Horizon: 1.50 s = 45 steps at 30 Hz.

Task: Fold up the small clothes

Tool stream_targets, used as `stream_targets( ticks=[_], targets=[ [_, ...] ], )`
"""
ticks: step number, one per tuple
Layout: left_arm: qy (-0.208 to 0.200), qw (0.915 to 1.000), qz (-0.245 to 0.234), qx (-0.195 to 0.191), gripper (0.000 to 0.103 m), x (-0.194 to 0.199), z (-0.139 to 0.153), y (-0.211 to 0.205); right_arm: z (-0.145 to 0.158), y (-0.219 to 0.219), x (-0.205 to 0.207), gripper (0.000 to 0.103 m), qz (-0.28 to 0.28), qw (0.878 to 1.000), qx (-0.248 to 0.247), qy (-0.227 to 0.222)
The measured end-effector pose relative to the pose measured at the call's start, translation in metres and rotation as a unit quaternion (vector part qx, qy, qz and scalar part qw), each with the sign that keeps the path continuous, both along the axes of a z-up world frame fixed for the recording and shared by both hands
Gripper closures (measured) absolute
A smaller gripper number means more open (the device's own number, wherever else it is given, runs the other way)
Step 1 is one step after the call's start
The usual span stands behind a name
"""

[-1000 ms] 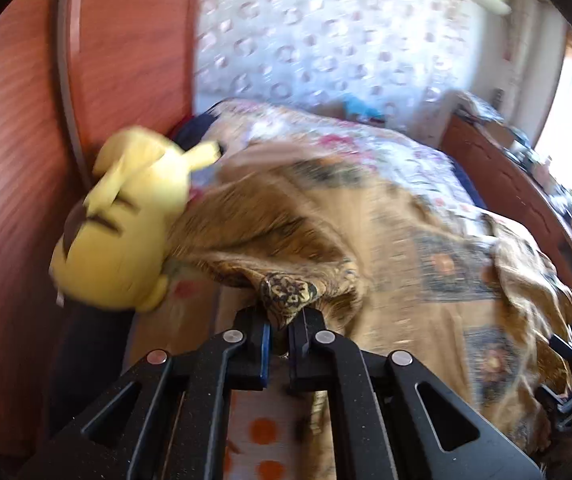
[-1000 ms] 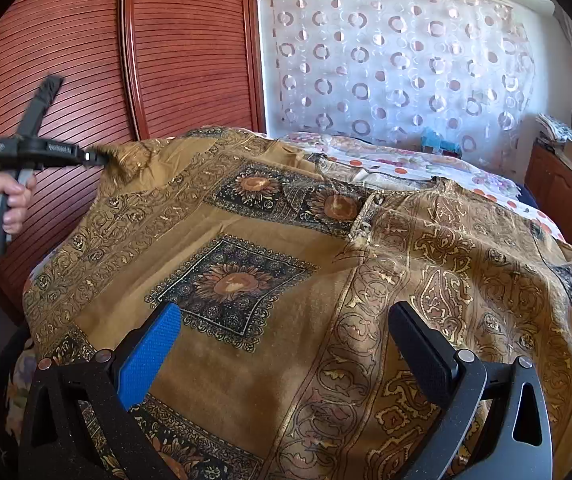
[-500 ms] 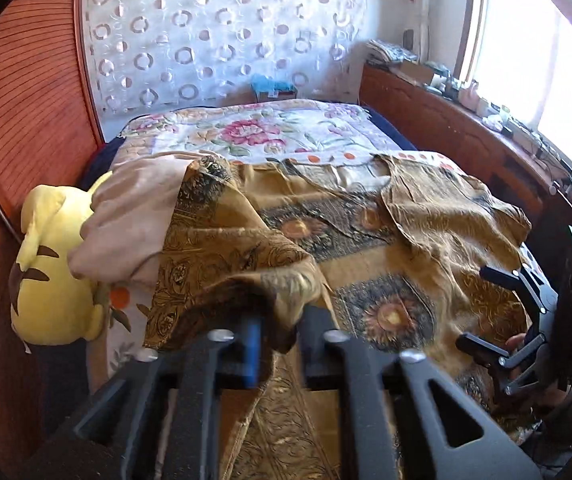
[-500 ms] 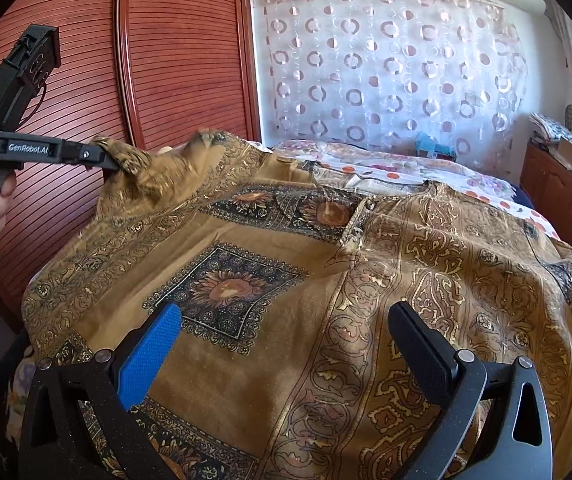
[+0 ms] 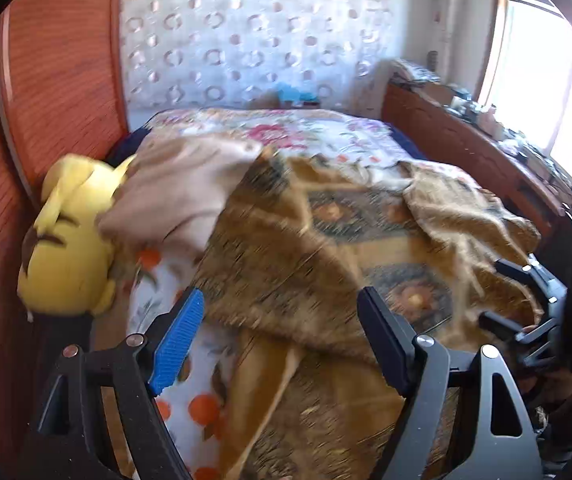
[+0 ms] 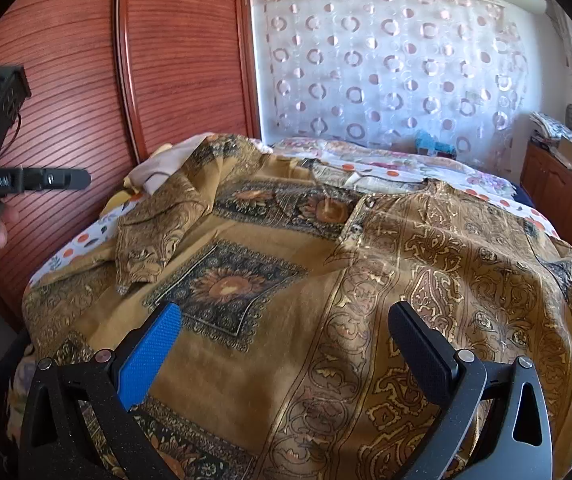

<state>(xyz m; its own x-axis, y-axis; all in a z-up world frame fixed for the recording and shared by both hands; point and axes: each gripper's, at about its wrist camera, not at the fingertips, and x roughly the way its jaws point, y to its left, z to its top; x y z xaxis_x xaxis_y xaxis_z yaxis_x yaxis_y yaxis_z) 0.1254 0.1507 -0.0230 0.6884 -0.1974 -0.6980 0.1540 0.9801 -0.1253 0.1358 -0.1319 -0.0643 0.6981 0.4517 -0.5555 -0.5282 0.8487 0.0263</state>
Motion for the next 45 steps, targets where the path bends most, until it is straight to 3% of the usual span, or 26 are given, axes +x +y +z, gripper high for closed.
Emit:
stream_targets(
  ticks=[7, 11, 14, 16, 24, 27, 30, 35, 39, 45],
  targets=[
    [0.037, 0.9984, 0.042, -0.004, 0.023, -0.014, -0.046, 0.030, 0.015, 0.016, 0.007, 0.000, 0.058, 0.998, 0.007, 0.025],
    [0.048, 0.9974, 0.053, 0.001, 0.023, -0.019, -0.058, 0.037, 0.030, 0.049, 0.016, 0.004, 0.113, 0.993, -0.004, 0.023],
    [0.055, 0.9967, 0.059, 0.009, 0.023, -0.022, -0.067, 0.041, 0.032, 0.081, 0.025, 0.013, 0.154, 0.988, -0.012, 0.025],
    [0.054, 0.9966, 0.061, 0.015, 0.023, -0.024, -0.071, 0.041, 0.031, 0.100, 0.036, 0.024, 0.170, 0.985, -0.015, 0.038],
    [0.043, 0.9971, 0.059, 0.022, 0.023, -0.030, -0.073, 0.043, 0.002, 0.190, 0.081, 0.054, 0.222, 0.969, -0.053, 0.091],
    [0.039, 0.9973, 0.060, 0.012, 0.023, -0.031, -0.072, 0.045, -0.009, 0.216, 0.091, 0.062, 0.237, 0.964, -0.065, 0.105],
    [0.036, 0.9974, 0.063, -0.001, 0.023, -0.031, -0.072, 0.048, -0.014, 0.235, 0.099, 0.063, 0.242, 0.963, -0.069, 0.099],
    [0.034, 0.9970, 0.068, -0.012, 0.023, -0.031, -0.071, 0.049, -0.021, 0.256, 0.101, 0.066, 0.250, 0.958, -0.105, 0.091],
    [0.030, 0.9973, 0.067, -0.007, 0.023, -0.033, -0.071, 0.048, -0.021, 0.258, 0.101, 0.097, 0.246, 0.959, -0.123, 0.072],
    [0.027, 0.9973, 0.068, -0.011, 0.023, -0.034, -0.071, 0.050, 0.012, 0.214, 0.109, 0.098, 0.214, 0.974, -0.064, 0.044]
  ],
)
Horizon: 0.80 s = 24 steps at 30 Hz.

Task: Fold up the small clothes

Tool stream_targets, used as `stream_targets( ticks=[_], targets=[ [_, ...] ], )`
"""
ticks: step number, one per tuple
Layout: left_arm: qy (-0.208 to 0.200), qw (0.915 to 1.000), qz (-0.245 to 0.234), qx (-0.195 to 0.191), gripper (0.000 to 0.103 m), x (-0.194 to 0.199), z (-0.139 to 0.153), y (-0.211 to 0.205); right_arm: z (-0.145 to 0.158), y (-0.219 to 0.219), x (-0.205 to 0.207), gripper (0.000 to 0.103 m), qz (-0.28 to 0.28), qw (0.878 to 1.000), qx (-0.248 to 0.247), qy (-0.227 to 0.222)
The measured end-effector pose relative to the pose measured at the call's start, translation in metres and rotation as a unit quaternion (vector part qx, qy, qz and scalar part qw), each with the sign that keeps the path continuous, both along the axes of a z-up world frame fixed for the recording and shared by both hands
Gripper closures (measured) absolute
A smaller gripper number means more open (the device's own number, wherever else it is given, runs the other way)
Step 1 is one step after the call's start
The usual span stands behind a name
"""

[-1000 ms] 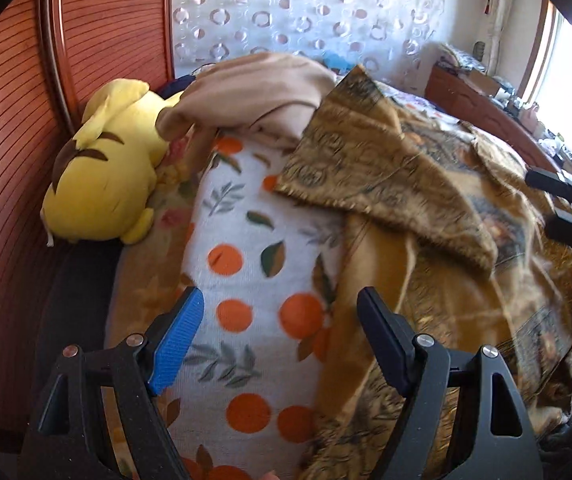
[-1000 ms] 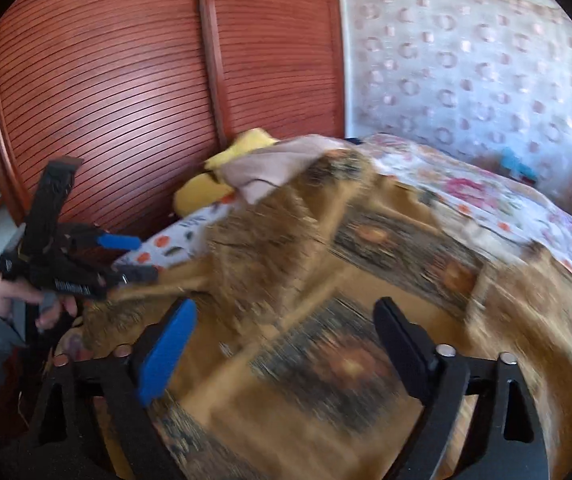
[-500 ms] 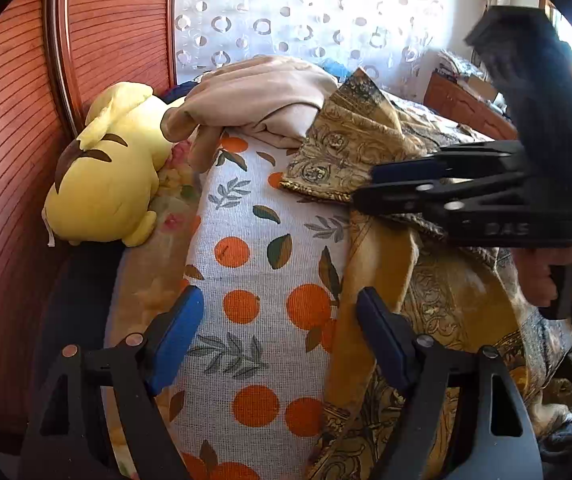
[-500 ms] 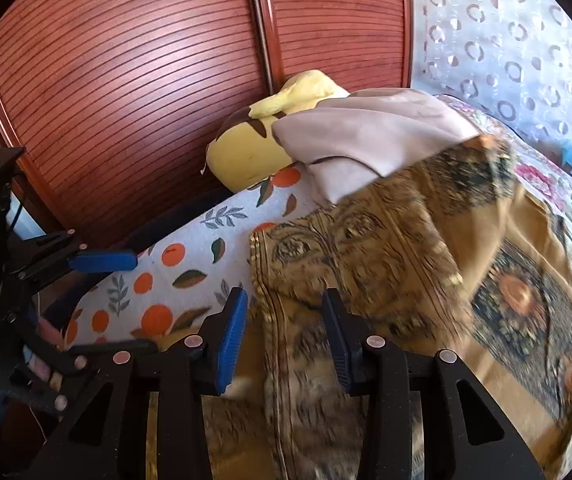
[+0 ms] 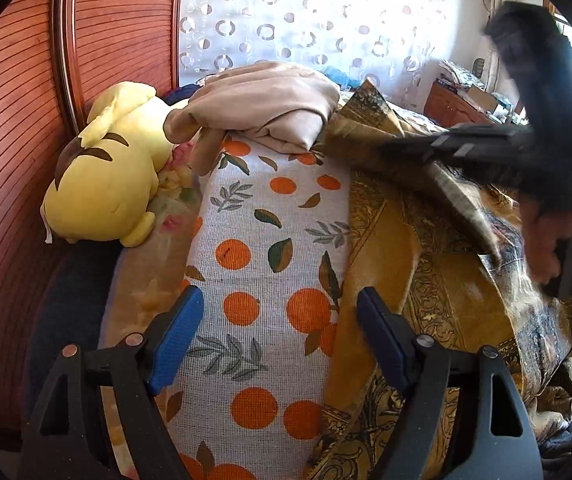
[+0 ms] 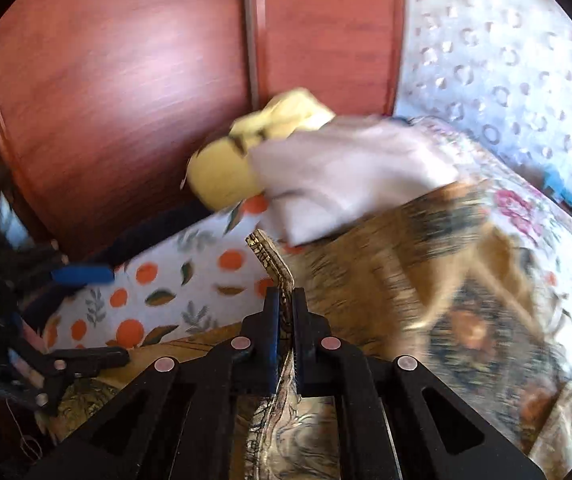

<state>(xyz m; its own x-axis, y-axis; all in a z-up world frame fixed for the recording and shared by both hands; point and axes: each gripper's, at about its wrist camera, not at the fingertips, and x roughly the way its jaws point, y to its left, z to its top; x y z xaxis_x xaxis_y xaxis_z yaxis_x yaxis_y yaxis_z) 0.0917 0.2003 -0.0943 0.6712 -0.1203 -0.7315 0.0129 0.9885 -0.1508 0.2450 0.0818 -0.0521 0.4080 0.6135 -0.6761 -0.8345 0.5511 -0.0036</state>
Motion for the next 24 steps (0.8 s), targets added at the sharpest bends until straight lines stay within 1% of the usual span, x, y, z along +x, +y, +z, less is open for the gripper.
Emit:
stream_targets(
  ticks=[3, 5, 7, 12, 15, 17, 20, 21, 23, 24],
  targets=[
    [0.000, 1.0000, 0.000, 0.003, 0.023, 0.001, 0.000, -0.001, 0.017, -0.032, 0.006, 0.098, -0.031, 0.999, 0.031, -0.008],
    [0.000, 1.0000, 0.001, 0.004, 0.023, 0.001, 0.000, -0.002, 0.022, -0.053, 0.011, 0.098, -0.051, 0.998, 0.035, -0.011],
    [0.001, 1.0000, 0.002, 0.005, 0.023, 0.001, 0.000, -0.002, 0.021, -0.069, 0.016, 0.098, -0.072, 0.997, 0.026, -0.018],
    [0.011, 0.9998, 0.014, -0.001, 0.023, 0.005, 0.002, -0.001, 0.010, -0.100, 0.033, 0.098, -0.128, 0.992, 0.012, -0.016],
    [0.010, 0.9999, 0.013, -0.005, 0.023, 0.005, 0.004, -0.005, 0.008, -0.114, 0.033, 0.097, -0.154, 0.988, 0.006, -0.013],
    [0.008, 0.9999, 0.008, -0.001, 0.023, 0.005, 0.006, -0.010, 0.007, -0.124, 0.030, 0.097, -0.167, 0.986, -0.002, -0.012],
    [0.001, 1.0000, -0.001, 0.006, 0.023, 0.005, 0.011, -0.020, 0.008, -0.123, 0.025, 0.097, -0.173, 0.985, -0.025, -0.012],
    [-0.002, 1.0000, -0.006, 0.006, 0.023, 0.005, 0.014, -0.024, 0.005, -0.123, 0.023, 0.094, -0.172, 0.985, -0.034, -0.011],
    [-0.006, 0.9999, -0.013, 0.007, 0.023, 0.004, 0.017, -0.030, 0.011, -0.133, 0.023, 0.087, -0.171, 0.984, -0.041, -0.008],
    [-0.008, 0.9998, -0.016, 0.009, 0.023, 0.004, 0.019, -0.034, 0.010, -0.136, 0.021, 0.079, -0.172, 0.984, -0.045, -0.005]
  ],
)
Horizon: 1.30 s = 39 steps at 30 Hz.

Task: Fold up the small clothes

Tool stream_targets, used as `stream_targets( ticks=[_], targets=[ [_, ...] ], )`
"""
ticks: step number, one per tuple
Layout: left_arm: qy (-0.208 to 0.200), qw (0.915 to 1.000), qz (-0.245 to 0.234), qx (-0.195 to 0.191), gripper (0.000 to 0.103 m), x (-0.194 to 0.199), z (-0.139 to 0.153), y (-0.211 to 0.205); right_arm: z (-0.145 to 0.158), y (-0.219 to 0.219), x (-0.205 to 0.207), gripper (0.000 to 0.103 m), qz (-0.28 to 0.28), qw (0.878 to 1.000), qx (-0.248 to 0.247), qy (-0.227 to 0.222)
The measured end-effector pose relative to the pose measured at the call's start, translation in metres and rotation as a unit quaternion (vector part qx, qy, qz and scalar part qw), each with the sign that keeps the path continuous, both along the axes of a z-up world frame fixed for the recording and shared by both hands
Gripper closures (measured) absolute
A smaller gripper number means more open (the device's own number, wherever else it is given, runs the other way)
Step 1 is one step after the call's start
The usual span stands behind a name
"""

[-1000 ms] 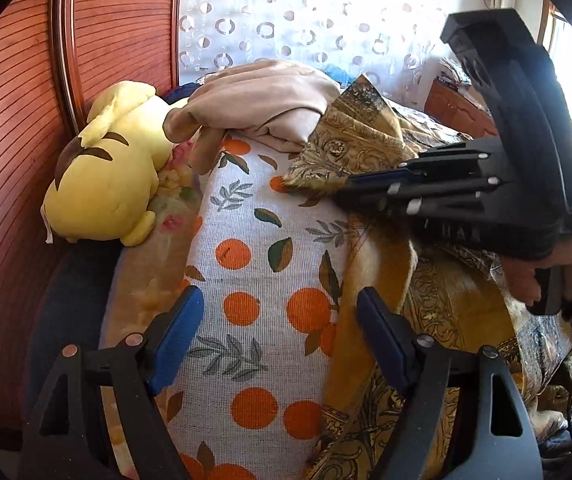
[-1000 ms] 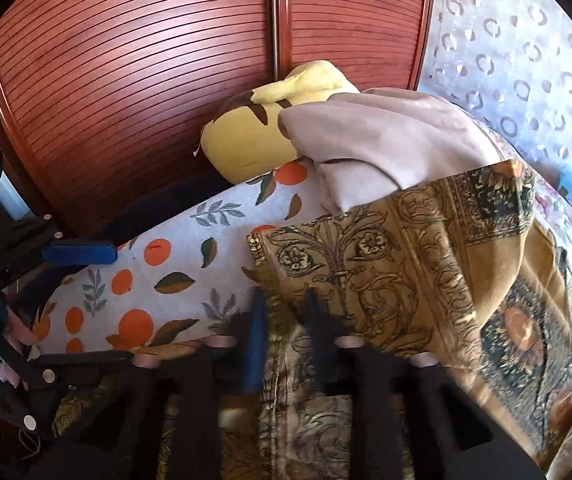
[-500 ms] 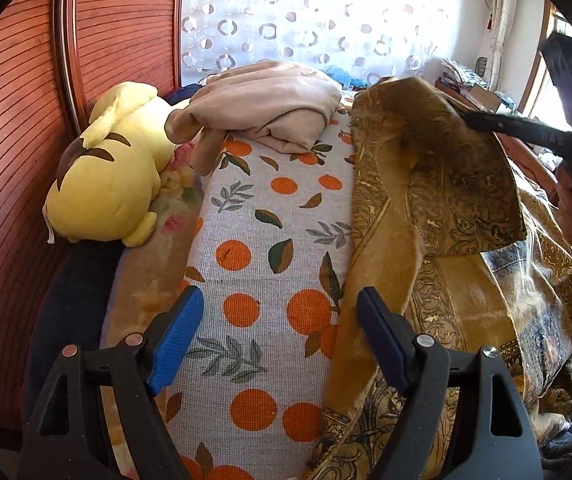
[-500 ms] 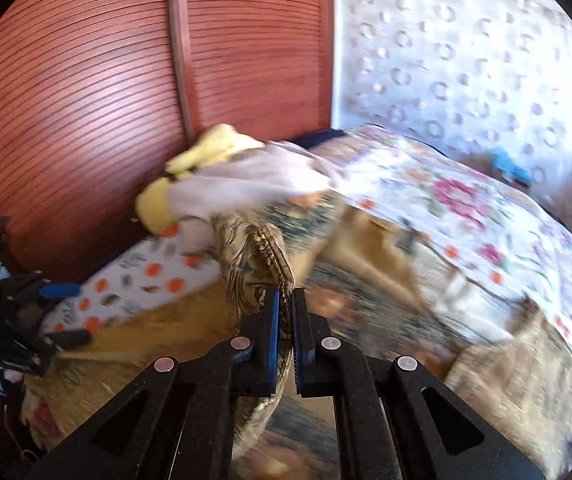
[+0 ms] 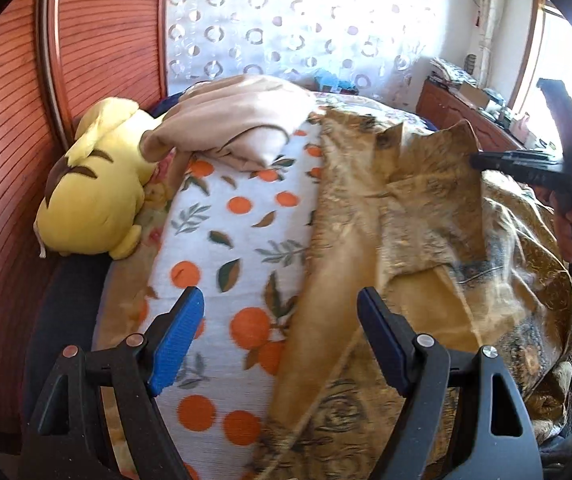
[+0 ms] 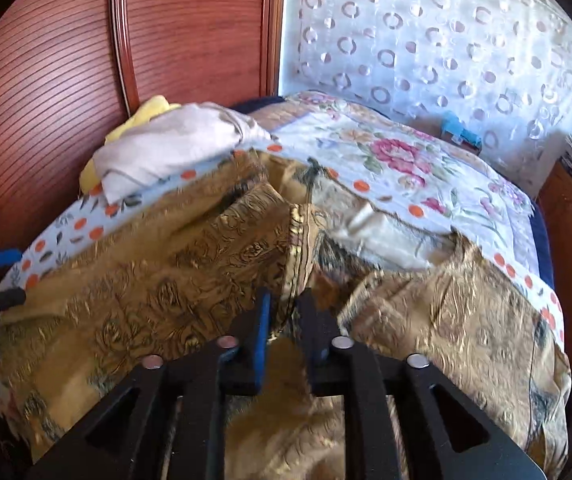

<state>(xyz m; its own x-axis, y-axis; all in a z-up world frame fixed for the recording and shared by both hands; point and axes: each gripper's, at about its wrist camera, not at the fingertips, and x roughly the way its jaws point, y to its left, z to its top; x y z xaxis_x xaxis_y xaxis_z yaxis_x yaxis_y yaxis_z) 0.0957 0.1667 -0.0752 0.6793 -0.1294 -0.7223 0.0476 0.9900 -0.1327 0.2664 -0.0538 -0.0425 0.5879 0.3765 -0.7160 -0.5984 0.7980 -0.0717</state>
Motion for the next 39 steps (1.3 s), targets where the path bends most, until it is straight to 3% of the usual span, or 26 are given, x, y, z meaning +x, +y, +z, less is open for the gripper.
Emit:
stream_targets(
  ticks=[2, 4, 6, 11, 17, 21, 28, 33, 39],
  targets=[
    [-0.003, 1.0000, -0.008, 0.003, 0.023, 0.000, 0.003, -0.007, 0.001, -0.010, -0.001, 0.071, -0.006, 1.000, 0.005, -0.001],
    [-0.003, 0.9999, -0.014, 0.006, 0.023, 0.002, 0.003, -0.012, 0.001, -0.023, -0.006, 0.050, -0.012, 1.000, 0.022, -0.006],
    [-0.002, 0.9998, -0.017, 0.009, 0.023, 0.004, 0.002, -0.016, 0.004, -0.042, -0.012, 0.041, -0.020, 0.999, 0.044, -0.015],
    [0.003, 0.9997, -0.021, 0.013, 0.023, 0.009, -0.003, -0.025, 0.012, -0.096, -0.038, 0.040, -0.067, 0.992, 0.071, -0.085],
    [-0.009, 0.9997, -0.019, 0.008, 0.023, 0.012, 0.005, -0.035, 0.059, -0.165, -0.040, 0.040, -0.130, 0.977, 0.071, -0.151],
    [-0.015, 0.9996, -0.024, 0.006, 0.023, 0.015, 0.010, -0.043, 0.071, -0.210, -0.039, 0.040, -0.180, 0.966, 0.068, -0.170],
    [-0.010, 0.9992, -0.038, 0.013, 0.023, 0.021, 0.010, -0.060, 0.046, -0.281, -0.059, 0.040, -0.225, 0.962, 0.075, -0.138],
    [-0.021, 0.9985, -0.051, 0.006, 0.023, 0.030, 0.018, -0.080, 0.006, -0.332, -0.076, 0.040, -0.269, 0.958, 0.086, -0.060],
    [-0.038, 0.9951, -0.091, 0.000, 0.023, 0.041, 0.030, -0.121, -0.024, -0.359, -0.103, 0.040, -0.281, 0.952, 0.119, -0.008]
  ],
)
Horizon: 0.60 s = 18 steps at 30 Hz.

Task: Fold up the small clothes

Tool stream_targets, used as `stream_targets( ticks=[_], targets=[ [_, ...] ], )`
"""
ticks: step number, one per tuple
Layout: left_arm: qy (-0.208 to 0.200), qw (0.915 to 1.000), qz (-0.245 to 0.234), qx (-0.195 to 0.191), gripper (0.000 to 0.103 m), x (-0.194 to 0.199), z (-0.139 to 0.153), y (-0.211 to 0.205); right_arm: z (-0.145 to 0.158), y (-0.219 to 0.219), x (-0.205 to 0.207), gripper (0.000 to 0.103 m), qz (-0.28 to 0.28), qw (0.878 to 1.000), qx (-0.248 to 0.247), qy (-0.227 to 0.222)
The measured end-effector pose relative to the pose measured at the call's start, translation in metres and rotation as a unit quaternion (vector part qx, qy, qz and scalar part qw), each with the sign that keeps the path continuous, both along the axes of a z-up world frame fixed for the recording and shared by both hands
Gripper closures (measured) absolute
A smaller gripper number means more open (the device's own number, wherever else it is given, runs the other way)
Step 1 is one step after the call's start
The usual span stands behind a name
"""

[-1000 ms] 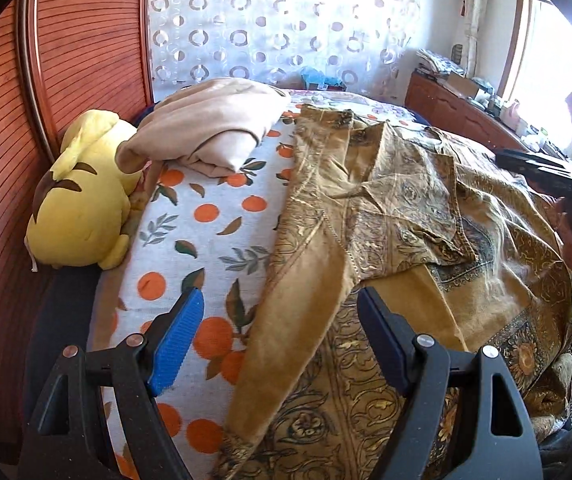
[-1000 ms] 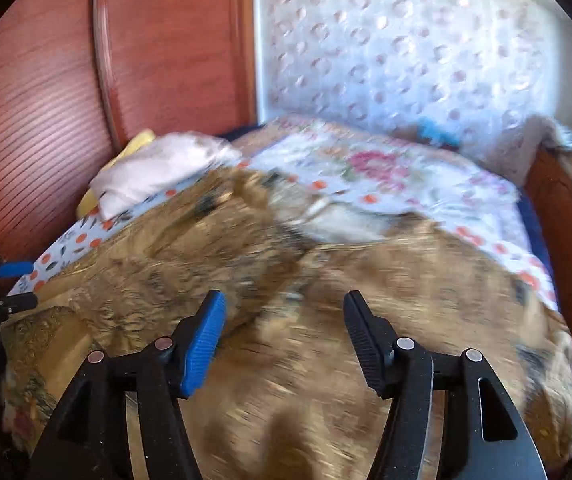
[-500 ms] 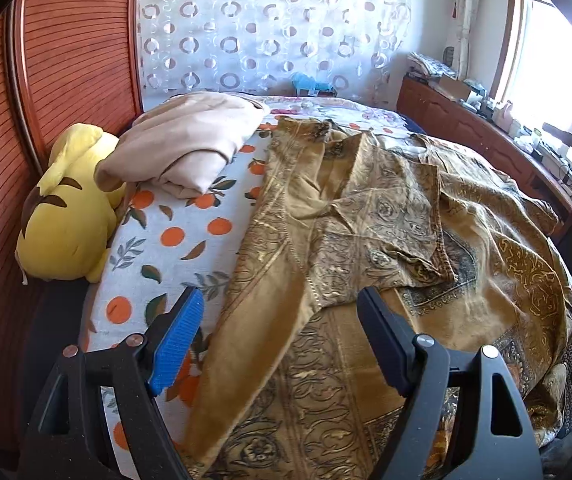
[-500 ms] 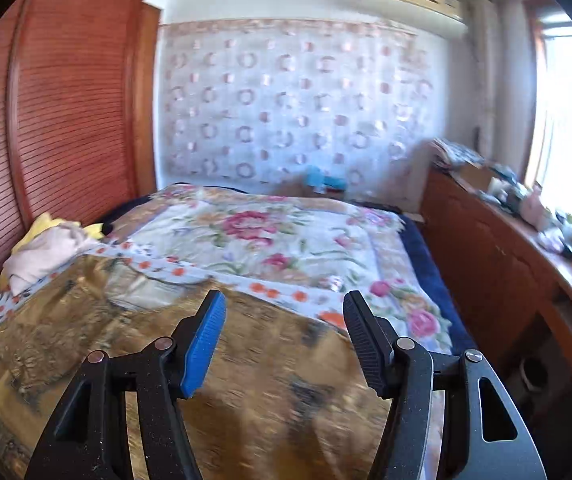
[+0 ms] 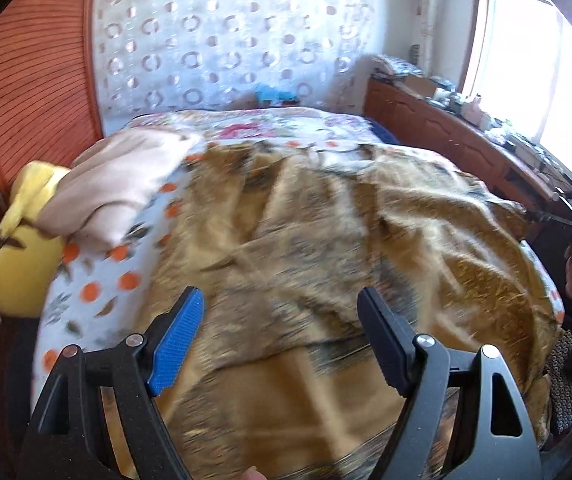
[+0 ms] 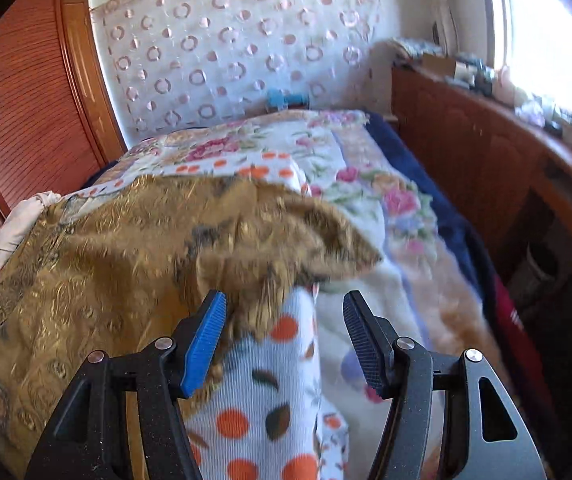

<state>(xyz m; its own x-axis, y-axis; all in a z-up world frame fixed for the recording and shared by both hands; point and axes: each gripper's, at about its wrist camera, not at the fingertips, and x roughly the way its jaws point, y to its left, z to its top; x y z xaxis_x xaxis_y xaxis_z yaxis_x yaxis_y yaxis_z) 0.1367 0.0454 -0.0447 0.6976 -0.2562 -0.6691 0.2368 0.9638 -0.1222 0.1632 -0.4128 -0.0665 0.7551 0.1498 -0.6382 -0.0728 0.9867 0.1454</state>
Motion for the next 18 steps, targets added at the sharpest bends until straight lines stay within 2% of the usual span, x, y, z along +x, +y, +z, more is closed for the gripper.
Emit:
stream_targets(
  ticks=[3, 6, 11, 15, 18],
  targets=[
    [0.000, 0.9995, -0.030, -0.005, 0.021, 0.007, 0.002, -0.025, -0.003, -0.001, -0.009, 0.040, 0.005, 1.000, 0.018, 0.007],
    [0.005, 0.9978, -0.066, 0.001, 0.021, 0.015, 0.000, -0.057, 0.004, -0.002, -0.018, 0.040, 0.013, 1.000, 0.008, 0.004],
    [0.028, 0.9931, -0.114, 0.008, 0.021, 0.023, -0.009, -0.102, -0.002, 0.006, -0.008, 0.040, 0.015, 0.999, -0.030, 0.020],
    [0.041, 0.9884, -0.144, 0.024, 0.021, 0.027, -0.018, -0.138, -0.001, 0.009, 0.014, 0.040, 0.012, 1.000, -0.008, 0.021],
    [0.058, 0.9839, -0.166, 0.033, 0.021, 0.030, -0.028, -0.161, 0.001, 0.012, 0.022, 0.054, 0.034, 0.999, 0.011, 0.012]
  ],
)
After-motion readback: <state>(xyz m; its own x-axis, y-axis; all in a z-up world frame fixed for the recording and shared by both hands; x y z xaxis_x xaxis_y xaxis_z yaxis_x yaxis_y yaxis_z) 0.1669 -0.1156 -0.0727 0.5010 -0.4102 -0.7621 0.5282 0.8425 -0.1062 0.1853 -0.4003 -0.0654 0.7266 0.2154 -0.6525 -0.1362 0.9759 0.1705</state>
